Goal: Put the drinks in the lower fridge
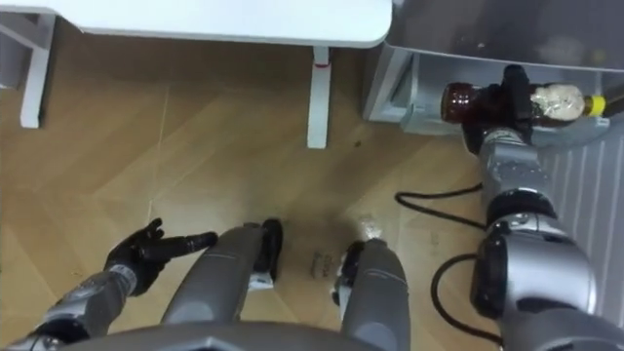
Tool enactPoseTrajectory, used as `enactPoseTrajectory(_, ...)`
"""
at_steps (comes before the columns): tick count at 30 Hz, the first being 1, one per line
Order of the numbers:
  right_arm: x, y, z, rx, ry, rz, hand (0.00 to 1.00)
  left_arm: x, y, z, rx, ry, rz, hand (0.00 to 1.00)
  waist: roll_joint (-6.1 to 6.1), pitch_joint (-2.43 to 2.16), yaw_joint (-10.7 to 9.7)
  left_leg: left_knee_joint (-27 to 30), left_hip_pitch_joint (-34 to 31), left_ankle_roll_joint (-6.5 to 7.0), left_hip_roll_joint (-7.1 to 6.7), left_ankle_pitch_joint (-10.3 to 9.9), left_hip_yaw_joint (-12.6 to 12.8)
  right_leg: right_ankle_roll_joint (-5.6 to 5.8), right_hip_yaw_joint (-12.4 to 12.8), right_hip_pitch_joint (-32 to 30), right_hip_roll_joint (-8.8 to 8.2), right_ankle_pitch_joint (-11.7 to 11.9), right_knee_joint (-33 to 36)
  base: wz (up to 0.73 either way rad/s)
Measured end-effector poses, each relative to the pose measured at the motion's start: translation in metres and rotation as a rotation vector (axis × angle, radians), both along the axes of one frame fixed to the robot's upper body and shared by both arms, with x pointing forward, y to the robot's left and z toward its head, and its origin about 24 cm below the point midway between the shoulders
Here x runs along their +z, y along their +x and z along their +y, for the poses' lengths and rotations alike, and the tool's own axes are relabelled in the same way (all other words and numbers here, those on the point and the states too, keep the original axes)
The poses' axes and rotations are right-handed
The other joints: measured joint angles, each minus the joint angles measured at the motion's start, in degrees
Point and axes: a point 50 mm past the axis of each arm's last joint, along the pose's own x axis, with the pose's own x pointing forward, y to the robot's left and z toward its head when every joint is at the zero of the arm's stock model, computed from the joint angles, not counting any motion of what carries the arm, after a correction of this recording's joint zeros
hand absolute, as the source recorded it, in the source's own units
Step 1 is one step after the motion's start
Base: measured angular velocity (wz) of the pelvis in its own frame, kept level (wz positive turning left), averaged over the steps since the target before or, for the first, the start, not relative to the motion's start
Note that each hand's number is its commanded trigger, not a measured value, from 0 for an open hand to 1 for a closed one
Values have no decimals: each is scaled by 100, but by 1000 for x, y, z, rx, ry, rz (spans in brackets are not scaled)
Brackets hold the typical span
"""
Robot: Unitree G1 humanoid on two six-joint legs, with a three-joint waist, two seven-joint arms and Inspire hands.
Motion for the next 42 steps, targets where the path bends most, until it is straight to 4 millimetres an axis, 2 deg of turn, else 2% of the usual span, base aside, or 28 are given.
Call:
enactPoseTrajectory(5,11,7,-5,-10,-12,-42,100,1,1,3,14,49,2,0,10,-3,29,604,-490,20,17,-239,31,8,140,-490,2,-157,540,-6)
enactPoseTrajectory(10,20,11,-13,-29,-38,-61,100,-5,-14,3,-24,112,91,0,18,-2,36,1072,-938,57,59,-406,93,20,273,-939,22,-266,944,-6)
enactPoseTrajectory(15,43,26,-17,-33,-69,-121,100,-8,-21,4,-61,161,144,0,6,1,-2,1529,-1429,62,81,-527,124,-5,360,-1447,16,-369,1404,-2)
enactPoseTrajectory(23,68,45,-12,-24,-70,-191,100,-10,-27,6,-103,189,187,0,0,2,-155,1931,-1811,57,88,-610,117,-49,367,-1809,-33,-501,1825,3)
enactPoseTrajectory(31,73,47,-15,-35,-80,-204,100,-11,-28,4,-134,198,198,0,-9,-4,-234,2287,-2125,65,79,-679,118,-66,375,-2099,-93,-615,2195,3)
enactPoseTrajectory(32,73,47,-15,-35,-80,-204,64,-11,-29,4,-135,198,199,0,-9,-4,-246,2327,-2170,66,79,-687,121,-67,385,-2145,-96,-622,2236,0)
enactPoseTrajectory(33,73,47,-15,-35,-80,-204,15,-11,-29,4,-135,198,199,0,-10,-4,-249,2335,-2186,66,79,-687,126,-67,394,-2169,-96,-622,2248,0)
enactPoseTrajectory(34,73,47,-14,-35,-80,-204,0,-11,-29,4,-135,198,201,0,-11,-4,-266,2360,-2193,68,80,-689,132,-67,405,-2179,-98,-625,2277,0)
enactPoseTrajectory(42,74,48,-15,-36,-80,-207,0,-10,-27,6,-136,204,191,0,-16,-8,-295,2429,-2183,69,90,-708,142,-75,426,-2178,-94,-636,2339,0)
